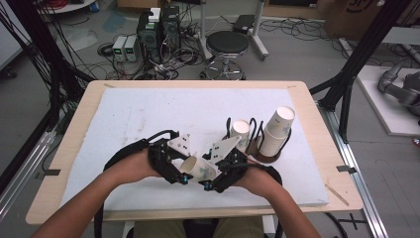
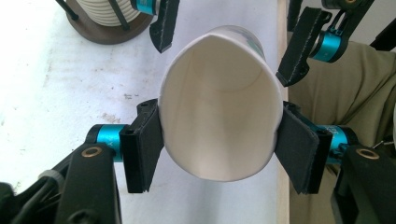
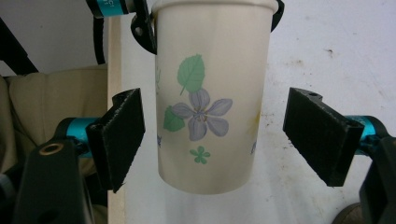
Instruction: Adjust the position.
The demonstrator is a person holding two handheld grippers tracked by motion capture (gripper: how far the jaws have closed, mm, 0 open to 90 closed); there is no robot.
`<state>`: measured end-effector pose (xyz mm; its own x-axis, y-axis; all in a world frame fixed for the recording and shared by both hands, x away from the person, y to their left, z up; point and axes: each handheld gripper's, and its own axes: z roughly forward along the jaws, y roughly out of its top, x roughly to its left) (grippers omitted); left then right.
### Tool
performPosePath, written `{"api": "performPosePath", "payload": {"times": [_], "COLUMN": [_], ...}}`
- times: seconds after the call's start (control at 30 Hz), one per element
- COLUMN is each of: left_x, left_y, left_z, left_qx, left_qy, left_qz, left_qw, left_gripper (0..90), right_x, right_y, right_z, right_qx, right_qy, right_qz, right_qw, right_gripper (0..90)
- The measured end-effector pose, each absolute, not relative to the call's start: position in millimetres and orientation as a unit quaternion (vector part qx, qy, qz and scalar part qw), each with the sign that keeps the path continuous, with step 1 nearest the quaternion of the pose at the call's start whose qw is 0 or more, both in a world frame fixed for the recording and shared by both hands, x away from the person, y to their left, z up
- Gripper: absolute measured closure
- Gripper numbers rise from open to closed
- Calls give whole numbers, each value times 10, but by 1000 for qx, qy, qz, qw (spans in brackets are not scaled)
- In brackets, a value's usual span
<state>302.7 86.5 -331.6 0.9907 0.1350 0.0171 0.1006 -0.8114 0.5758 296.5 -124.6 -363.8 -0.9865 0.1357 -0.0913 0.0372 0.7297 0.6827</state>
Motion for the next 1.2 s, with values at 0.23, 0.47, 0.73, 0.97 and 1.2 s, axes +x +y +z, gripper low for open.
{"api": "performPosePath", "payload": {"times": [0.23,0.47,0.73,0.97,1.2], "left_x": [3038,3036,3030,3036,3054], "left_y": [849,827,815,813,936], "left_z": [-3326,-3339,-3341,-3343,-3332], "left_qx": [953,954,953,949,917], "left_qy": [62,61,66,71,91], "left_qz": [26,25,27,28,29], "left_qw": [295,292,294,305,388], "left_gripper": [366,365,360,317,193], "right_x": [2972,2971,2961,2975,2997], "right_y": [-1185,-1135,-1105,-1120,-1220], "right_z": [-3658,-3677,-3708,-3720,-3752], "right_qx": [43,41,39,44,55], "right_qy": [935,941,945,943,939], "right_qz": [346,329,318,324,335], "right_qw": [65,66,63,64,54], "right_gripper": [255,297,371,376,378]}}
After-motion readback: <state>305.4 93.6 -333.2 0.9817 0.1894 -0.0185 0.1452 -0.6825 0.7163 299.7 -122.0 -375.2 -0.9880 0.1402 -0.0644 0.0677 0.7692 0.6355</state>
